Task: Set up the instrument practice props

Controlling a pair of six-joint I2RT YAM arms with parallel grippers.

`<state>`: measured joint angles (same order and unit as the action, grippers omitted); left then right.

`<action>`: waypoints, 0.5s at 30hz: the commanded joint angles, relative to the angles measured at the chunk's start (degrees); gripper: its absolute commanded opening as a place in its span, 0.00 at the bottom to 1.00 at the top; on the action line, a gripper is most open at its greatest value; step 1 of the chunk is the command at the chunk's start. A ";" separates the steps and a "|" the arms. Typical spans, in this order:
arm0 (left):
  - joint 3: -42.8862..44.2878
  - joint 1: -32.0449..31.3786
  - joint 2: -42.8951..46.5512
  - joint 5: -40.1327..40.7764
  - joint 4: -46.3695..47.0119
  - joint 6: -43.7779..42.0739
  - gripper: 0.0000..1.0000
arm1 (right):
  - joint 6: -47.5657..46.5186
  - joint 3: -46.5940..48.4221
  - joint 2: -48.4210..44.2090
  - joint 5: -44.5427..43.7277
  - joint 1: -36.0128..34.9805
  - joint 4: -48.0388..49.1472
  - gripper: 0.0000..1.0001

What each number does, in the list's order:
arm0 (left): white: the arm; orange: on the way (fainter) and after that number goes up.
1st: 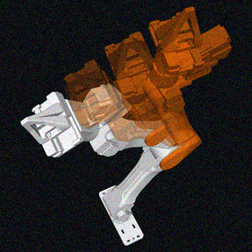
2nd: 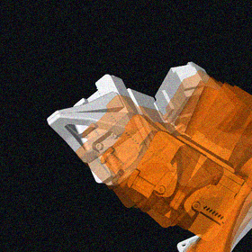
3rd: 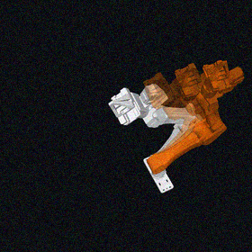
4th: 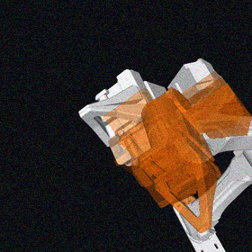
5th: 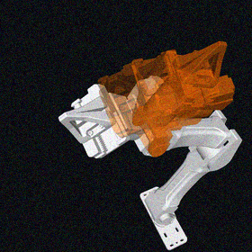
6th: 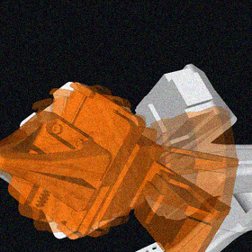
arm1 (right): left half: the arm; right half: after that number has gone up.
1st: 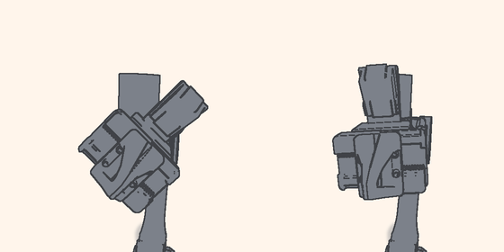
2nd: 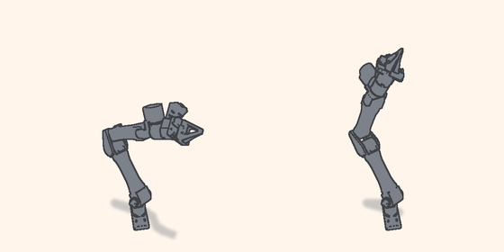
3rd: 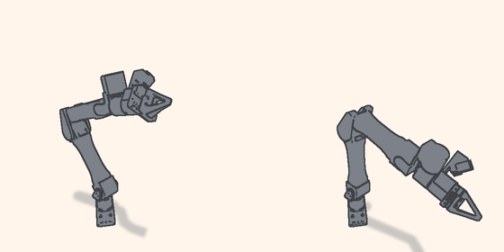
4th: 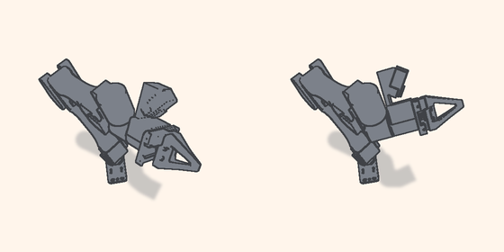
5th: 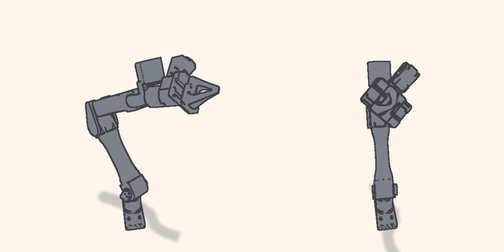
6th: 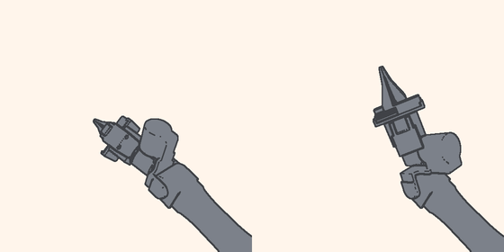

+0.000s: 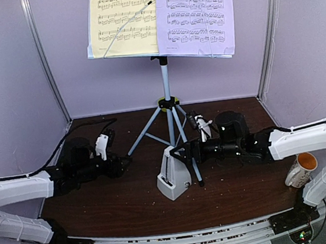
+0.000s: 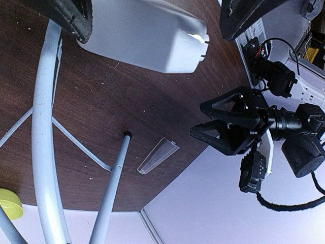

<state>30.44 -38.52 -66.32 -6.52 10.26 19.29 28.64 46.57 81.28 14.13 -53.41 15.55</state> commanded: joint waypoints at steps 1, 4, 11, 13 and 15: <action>-1.48 -6.82 -2.04 3.50 14.17 0.75 0.55 | -0.84 0.85 -3.76 0.95 -0.48 -2.34 0.87; -0.84 -10.32 -4.34 6.00 16.69 0.66 0.53 | -0.76 0.76 -5.20 -0.29 -0.76 -4.30 0.86; 1.07 -12.54 -8.72 13.37 17.57 3.74 0.52 | 2.62 0.08 -7.25 -15.86 -5.76 -9.11 0.90; 0.35 -12.54 -8.90 15.96 18.45 5.22 0.52 | 3.86 -1.16 -7.31 -20.91 -7.69 -8.31 0.92; 1.42 -12.54 -10.20 17.51 16.81 4.64 0.52 | 5.67 -2.77 -6.86 -22.60 -8.77 -6.76 0.91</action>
<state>30.35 -51.00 -75.24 4.99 23.81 22.22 30.85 46.33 75.13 1.28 -59.83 8.51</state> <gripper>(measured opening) 0.519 0.915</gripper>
